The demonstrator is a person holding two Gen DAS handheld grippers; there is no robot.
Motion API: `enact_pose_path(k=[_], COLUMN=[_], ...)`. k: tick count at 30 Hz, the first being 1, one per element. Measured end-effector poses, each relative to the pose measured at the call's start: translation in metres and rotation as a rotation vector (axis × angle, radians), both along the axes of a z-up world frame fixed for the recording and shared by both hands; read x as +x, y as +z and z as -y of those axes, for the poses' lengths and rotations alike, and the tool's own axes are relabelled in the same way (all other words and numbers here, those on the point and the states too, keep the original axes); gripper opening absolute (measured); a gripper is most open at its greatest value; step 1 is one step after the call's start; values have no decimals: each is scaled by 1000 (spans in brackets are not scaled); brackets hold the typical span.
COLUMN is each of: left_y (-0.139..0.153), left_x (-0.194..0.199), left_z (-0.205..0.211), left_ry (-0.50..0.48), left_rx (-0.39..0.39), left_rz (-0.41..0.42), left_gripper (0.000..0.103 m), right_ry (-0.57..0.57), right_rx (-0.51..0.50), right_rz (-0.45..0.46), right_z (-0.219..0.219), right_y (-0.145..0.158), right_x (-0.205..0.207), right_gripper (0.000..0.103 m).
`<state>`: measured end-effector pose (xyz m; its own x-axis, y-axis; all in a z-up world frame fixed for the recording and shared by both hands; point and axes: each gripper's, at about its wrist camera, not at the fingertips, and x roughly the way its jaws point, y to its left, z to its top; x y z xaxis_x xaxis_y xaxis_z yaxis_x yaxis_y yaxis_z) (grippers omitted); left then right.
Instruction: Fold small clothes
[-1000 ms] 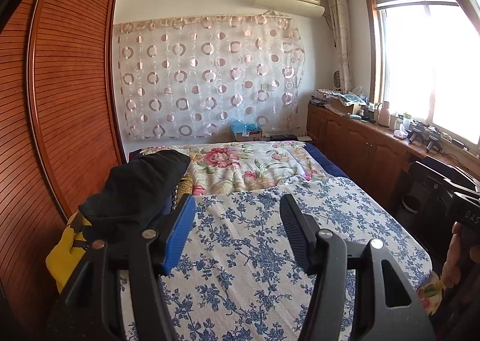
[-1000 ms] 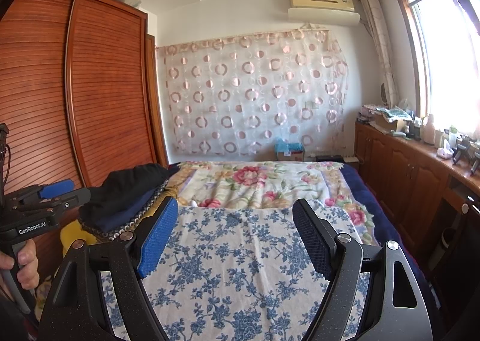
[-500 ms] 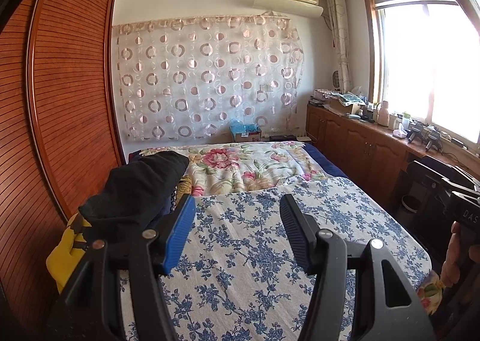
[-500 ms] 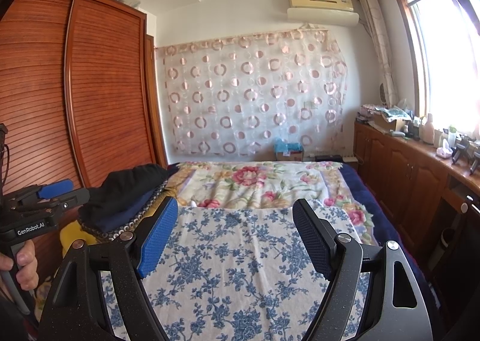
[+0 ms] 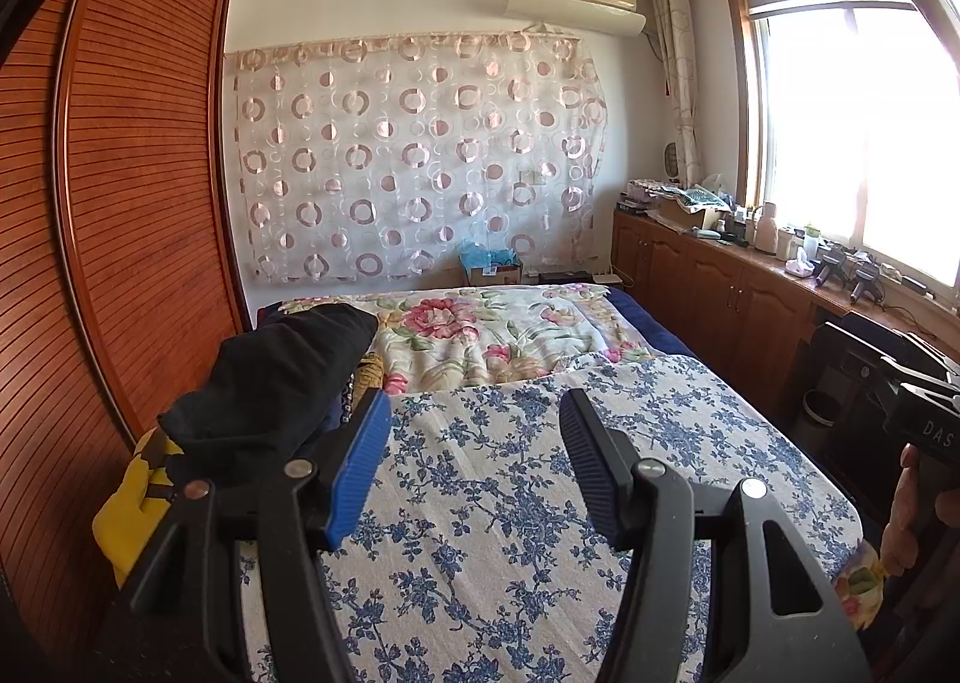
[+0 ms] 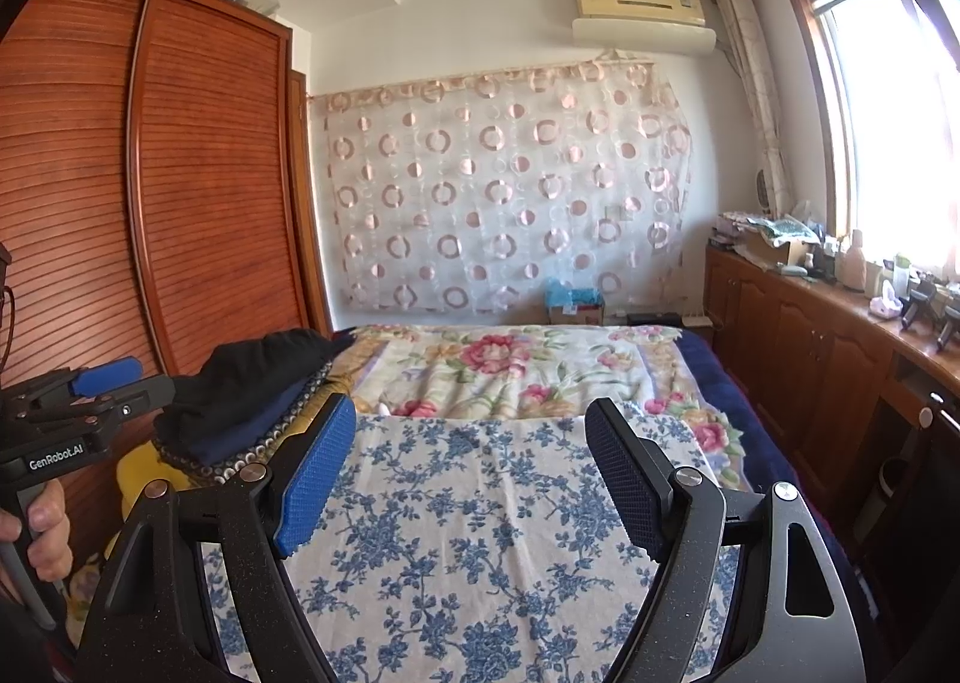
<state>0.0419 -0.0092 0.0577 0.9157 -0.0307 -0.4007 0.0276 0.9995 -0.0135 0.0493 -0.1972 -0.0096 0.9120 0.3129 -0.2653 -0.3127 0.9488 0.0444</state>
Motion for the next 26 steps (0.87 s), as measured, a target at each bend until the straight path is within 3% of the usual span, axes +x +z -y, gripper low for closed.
enact_pose_path(k=[26], left_y=[10], left_x=[-4], left_z=[6], left_ry=[-5], left_rx=[4], left_rz=[9], left_gripper=[58], right_ry=[-3], right_rx=[1], right_rz=[4], right_z=[1], right_y=[1], right_x=[0], right_gripper=[81])
